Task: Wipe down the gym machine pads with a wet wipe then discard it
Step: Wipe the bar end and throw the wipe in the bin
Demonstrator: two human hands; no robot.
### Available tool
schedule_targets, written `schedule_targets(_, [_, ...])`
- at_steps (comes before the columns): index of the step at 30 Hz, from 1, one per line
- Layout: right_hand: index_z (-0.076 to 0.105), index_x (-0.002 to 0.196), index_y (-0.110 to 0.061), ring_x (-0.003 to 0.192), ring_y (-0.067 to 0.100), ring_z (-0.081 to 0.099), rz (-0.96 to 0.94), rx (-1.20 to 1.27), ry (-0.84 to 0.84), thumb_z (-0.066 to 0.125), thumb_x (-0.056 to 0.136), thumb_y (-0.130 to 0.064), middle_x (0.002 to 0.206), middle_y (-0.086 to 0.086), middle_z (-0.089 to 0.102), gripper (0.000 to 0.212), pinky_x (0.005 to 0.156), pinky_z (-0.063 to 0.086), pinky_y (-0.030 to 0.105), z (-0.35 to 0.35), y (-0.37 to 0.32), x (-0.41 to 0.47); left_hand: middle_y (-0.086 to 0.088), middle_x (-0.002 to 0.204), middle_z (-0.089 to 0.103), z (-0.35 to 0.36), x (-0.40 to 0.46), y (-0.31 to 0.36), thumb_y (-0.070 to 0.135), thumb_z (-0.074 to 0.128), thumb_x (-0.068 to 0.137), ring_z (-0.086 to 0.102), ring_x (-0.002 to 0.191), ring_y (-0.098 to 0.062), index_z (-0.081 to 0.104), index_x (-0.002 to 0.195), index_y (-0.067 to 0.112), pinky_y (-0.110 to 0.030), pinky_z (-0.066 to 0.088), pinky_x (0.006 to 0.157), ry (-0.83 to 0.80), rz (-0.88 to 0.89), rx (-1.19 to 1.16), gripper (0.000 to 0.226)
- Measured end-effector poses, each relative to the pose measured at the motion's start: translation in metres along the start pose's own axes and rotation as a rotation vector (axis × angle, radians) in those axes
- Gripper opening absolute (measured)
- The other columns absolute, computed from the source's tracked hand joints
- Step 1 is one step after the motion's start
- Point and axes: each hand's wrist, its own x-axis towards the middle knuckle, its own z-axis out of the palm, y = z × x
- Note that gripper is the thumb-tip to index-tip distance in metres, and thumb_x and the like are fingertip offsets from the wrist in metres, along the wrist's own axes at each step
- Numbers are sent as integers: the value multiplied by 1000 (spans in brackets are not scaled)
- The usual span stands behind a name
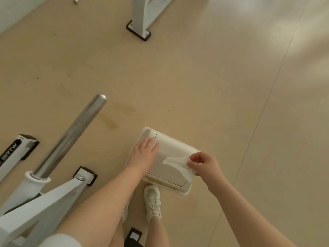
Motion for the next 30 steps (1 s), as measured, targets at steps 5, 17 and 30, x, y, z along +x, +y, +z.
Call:
schedule_targets(5, [57, 73, -17, 66, 10, 53, 11, -96, -54, 63, 81, -5, 78, -6, 58, 16, 62, 43, 21, 30, 44, 52, -5, 156, -11, 66, 53, -6, 3, 29, 87, -6, 144, -24, -7, 146, 18, -37, -7, 114, 84, 108, 244, 71])
schedule_targets(17, [61, 118, -20, 112, 19, 52, -171, -852, -294, 54, 89, -23, 121, -2, 57, 29, 86, 44, 28, 60, 94, 75, -1, 140, 28, 102, 69, -23, 18, 45, 68, 31, 126, -20, 27, 135, 21, -40, 11, 105, 421, 247, 588, 70])
schedule_targets(30, [64, 106, -14, 87, 9, 53, -254, -623, -150, 51, 92, -24, 105, -4, 66, 21, 76, 38, 21, -15, -42, 8, -5, 156, 9, -87, -1, -18, 21, 39, 92, 6, 143, -22, 16, 145, 16, -36, 5, 113, 118, 106, 176, 59])
